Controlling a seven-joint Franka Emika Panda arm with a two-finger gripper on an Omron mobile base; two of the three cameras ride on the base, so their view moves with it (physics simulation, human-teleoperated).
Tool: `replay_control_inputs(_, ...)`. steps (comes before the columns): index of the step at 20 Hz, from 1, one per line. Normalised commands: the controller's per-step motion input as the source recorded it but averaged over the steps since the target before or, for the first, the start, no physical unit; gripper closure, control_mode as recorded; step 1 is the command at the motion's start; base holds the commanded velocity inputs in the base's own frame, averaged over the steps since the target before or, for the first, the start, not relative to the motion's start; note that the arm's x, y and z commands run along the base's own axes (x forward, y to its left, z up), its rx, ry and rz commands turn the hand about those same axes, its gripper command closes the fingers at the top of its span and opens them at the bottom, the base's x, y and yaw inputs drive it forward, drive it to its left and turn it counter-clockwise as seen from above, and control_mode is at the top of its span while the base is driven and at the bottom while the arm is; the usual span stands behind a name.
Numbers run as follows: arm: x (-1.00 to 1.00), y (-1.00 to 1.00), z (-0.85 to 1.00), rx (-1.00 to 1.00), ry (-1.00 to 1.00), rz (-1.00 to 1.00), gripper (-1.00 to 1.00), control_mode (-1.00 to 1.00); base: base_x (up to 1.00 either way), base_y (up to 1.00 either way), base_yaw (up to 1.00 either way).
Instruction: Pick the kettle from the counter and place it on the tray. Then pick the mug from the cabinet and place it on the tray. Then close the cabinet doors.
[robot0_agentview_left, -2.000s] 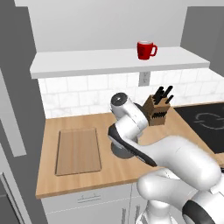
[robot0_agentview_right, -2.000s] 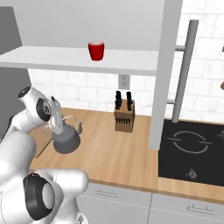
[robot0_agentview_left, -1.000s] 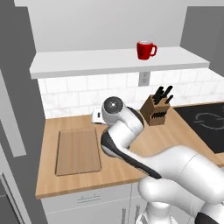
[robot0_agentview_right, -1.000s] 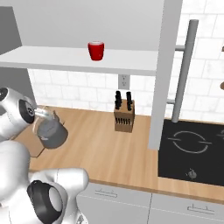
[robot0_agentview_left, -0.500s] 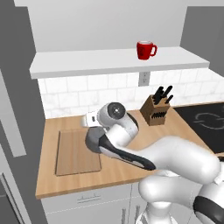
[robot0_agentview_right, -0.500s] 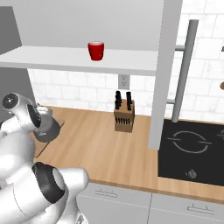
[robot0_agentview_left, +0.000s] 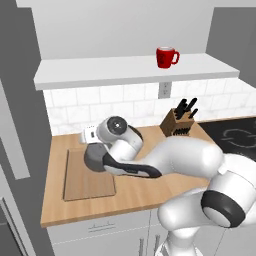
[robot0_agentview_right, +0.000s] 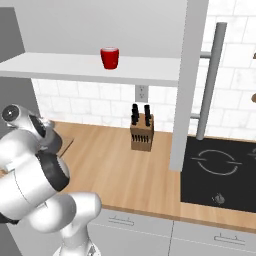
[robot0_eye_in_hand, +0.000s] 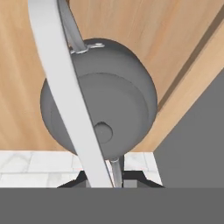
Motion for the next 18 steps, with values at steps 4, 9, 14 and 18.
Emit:
replay_control_inputs(4,0.55,0.20,-0.17,0.00,0.05,0.00,1.00,-1.00,0.00,0.00,0.00)
replay_control_inputs(9,0.33,0.27,-0.31,0.00,0.09,0.00,1.00,-1.00,0.00,0.00,0.00)
replay_control_inputs(14,0.27,0.23,-0.26,0.00,0.00,0.00,1.00,-1.00,0.00,0.00,0.00)
replay_control_inputs(18,0.21,0.09,-0.14,0.00,-0.01,0.00,1.00,-1.00,0.00,0.00,0.00)
